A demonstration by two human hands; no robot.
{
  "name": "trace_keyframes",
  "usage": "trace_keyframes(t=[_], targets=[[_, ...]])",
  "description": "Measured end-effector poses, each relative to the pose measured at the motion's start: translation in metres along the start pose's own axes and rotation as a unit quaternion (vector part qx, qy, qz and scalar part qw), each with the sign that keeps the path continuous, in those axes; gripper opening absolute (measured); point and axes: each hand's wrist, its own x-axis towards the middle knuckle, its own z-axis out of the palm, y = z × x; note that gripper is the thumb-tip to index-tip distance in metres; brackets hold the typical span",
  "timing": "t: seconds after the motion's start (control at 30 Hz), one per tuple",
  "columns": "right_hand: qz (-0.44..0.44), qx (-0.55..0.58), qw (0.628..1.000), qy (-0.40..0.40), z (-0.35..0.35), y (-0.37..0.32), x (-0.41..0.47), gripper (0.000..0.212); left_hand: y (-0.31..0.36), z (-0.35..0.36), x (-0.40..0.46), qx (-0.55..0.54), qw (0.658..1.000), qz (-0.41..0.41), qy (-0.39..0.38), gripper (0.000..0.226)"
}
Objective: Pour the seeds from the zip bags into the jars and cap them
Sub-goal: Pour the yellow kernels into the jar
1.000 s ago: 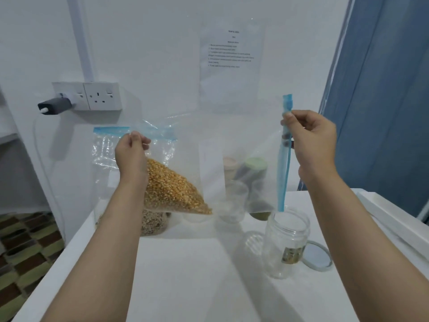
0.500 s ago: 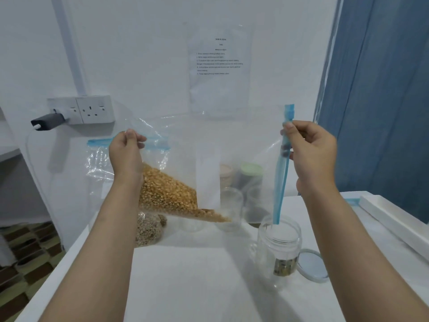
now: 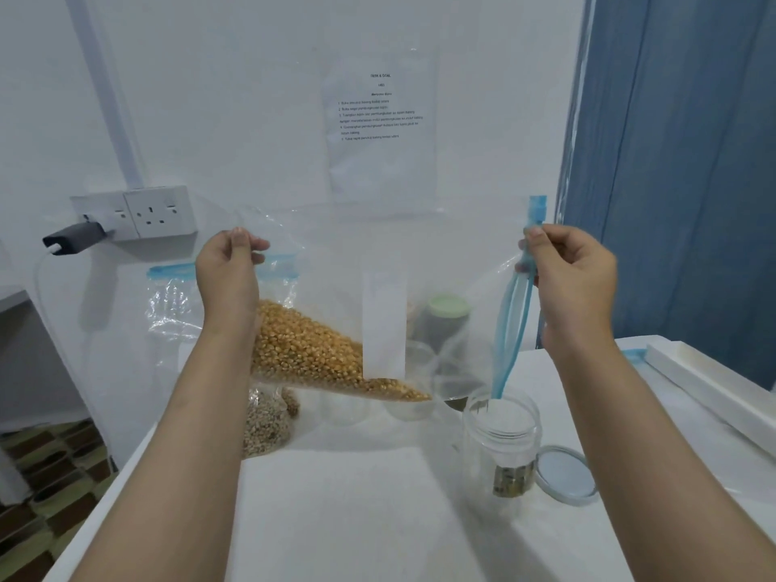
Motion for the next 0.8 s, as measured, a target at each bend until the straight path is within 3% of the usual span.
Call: trace_keyframes(t=[0.8], targets=[[-0.031,-0.026,0.999,0.017,-0.015,-0.012,-0.002,0.01,0.028,0.017,-0.012,-0.014,0.999,0.025,0.015,0.03]])
